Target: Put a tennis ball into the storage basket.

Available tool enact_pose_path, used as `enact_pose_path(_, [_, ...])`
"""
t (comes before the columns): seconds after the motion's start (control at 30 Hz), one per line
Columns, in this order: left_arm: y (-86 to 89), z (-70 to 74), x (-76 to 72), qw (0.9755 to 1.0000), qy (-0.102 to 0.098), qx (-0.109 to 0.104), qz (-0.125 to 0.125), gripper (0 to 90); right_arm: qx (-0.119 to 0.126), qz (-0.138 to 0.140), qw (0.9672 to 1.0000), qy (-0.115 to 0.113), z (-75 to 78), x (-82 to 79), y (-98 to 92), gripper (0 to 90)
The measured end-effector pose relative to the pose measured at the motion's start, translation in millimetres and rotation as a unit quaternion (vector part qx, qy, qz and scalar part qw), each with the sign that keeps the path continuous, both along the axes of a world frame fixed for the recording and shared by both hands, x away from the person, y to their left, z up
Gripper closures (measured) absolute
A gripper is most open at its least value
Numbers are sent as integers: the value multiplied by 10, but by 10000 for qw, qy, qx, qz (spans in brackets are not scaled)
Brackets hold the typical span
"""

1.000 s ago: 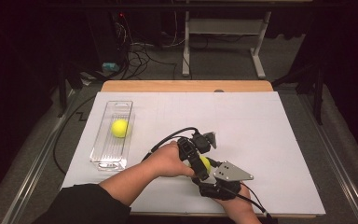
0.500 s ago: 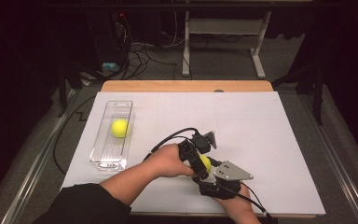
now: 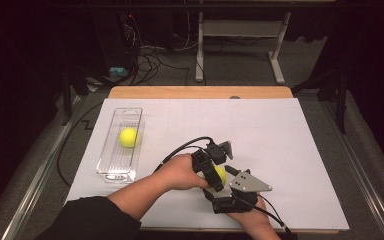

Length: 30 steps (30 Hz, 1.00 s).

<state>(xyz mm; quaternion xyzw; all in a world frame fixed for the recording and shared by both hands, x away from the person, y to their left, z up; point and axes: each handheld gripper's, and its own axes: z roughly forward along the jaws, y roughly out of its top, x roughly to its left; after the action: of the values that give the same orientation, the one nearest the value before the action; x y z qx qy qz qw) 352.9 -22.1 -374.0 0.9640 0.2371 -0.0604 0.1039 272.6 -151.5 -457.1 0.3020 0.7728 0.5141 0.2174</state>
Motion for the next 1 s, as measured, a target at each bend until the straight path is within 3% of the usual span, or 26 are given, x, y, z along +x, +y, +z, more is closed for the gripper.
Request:
enact_pose_path(0.27, [66,19,53,9999,-54,48,129,260,12,-137,9999,-6,-2,-6,-56,0])
enact_pose_path(0.5, [235,43,156,9993,-119,112,347,261,10,-247,9997,30,-21,33,-180,0])
enact_pose_path(0.77, [549,82,263,9974,-140,203,683,261,-22,-563,9984,63,-53,121,-475,0])
enact_pose_path(1.0, [865,168,349,9950,-192,232,952,261,-21,-1023,9948,-7,-40,145,-830,0])
